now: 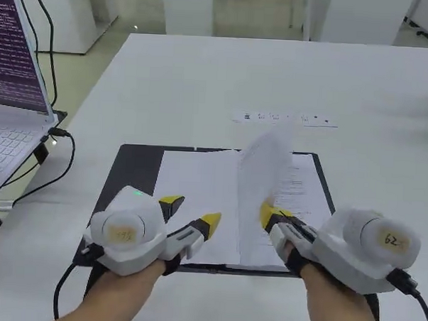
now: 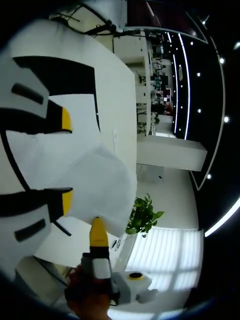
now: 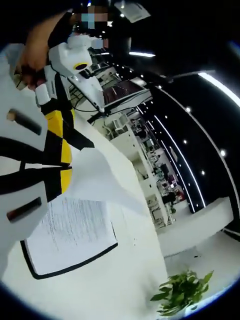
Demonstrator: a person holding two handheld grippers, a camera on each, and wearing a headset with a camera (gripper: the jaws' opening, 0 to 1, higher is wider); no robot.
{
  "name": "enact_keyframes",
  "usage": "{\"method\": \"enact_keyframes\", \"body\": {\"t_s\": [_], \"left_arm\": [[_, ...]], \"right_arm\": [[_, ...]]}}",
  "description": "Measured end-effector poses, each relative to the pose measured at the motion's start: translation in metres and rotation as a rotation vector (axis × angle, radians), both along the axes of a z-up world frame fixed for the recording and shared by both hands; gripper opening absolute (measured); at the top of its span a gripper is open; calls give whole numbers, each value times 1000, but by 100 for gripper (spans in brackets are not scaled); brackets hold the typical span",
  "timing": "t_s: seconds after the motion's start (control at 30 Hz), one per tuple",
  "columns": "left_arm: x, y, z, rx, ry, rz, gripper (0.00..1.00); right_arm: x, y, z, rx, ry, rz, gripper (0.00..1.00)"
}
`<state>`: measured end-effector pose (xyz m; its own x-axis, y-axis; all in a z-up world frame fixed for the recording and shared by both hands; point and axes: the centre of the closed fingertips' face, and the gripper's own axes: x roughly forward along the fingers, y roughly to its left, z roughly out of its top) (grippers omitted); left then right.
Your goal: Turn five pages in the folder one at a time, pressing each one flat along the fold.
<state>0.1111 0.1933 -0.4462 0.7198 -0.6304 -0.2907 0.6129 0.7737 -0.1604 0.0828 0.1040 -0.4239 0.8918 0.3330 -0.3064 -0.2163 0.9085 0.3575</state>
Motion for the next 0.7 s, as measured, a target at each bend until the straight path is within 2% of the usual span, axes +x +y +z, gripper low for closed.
{"method": "enact_keyframes", "body": {"t_s": [0.03,0.07,0.17,0.2,0.47,0.5,0.7], "left_arm": [[0,5,1,-1,-1,9,42],[1,12,1,-6,-1,22,42],[1,27,2,-7,-1,46,42],[1,31,1,-7,1,54,42],[-2,66,-1,-17,9,113,42],[-2,71,-2,-12,15,122,41],[-6,96,-9,-7,31,162,41]], "right_arm": [[1,5,0,-28,-2,16,0],[2,14,0,-89,-17,48,0],[5,34,-4,-149,-18,108,0],[7,42,-6,-186,-23,132,0],[13,83,-31,-221,43,209,0],[13,89,-36,-243,53,224,0],[16,117,-54,-271,91,280,0]]}}
